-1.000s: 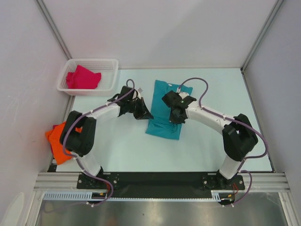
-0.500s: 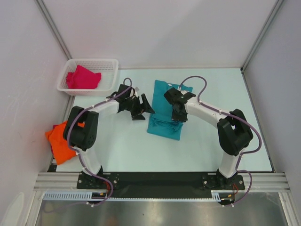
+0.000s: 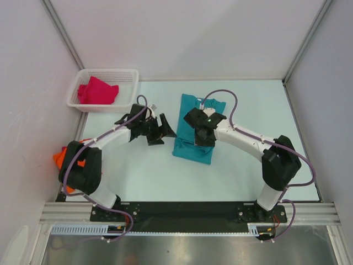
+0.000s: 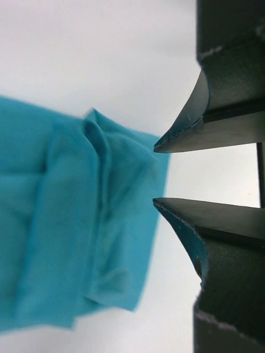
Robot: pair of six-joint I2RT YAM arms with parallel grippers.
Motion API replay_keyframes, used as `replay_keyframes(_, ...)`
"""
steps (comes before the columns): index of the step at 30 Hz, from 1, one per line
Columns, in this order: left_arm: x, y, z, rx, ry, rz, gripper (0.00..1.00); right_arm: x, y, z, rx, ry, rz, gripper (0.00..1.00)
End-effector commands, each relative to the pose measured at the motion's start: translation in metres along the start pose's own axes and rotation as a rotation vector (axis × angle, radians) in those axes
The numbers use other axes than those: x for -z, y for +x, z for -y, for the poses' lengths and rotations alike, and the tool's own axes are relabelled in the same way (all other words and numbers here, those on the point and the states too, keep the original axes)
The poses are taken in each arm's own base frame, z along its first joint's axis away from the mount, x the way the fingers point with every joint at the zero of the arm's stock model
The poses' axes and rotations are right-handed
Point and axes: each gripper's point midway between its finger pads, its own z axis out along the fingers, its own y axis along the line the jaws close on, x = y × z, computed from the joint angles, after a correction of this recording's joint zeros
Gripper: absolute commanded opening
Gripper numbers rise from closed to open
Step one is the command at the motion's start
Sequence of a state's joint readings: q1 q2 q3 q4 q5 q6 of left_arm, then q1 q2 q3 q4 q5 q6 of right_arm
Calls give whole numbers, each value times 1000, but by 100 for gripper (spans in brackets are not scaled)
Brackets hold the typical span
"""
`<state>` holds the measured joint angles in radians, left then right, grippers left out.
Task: Fold and stack the t-shirts
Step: Fold the folded rectangular tshirt in 1/3 of the way
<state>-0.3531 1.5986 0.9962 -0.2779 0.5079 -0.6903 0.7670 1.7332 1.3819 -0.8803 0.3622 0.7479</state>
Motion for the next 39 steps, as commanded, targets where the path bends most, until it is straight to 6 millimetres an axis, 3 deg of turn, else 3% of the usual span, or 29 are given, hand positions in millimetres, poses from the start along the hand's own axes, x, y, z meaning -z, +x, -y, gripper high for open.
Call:
replay_keyframes(1, 6, 18, -11, -17, 0, 13, 89, 23, 25, -14, 0, -34, 12, 44)
replay_keyframes(4, 8, 30, -19, -9, -4, 1, 89, 21, 45, -22, 16, -43, -15, 43)
replay_keyframes(7, 10, 34, -20, -6, 1, 3, 89, 9, 57, -18, 29, -13, -41, 44)
replay_keyframes(14, 20, 34, -12, -23, 22, 24, 89, -13, 43, -6, 34, 43, -27, 43)
replay_keyframes(24, 23, 43, -18, -26, 13, 20, 89, -45, -9, 12, 32, 112, 6, 43)
replay_keyframes(39, 26, 46, -22, -28, -1, 24, 89, -82, -102, 6, 57, 163, 84, 43)
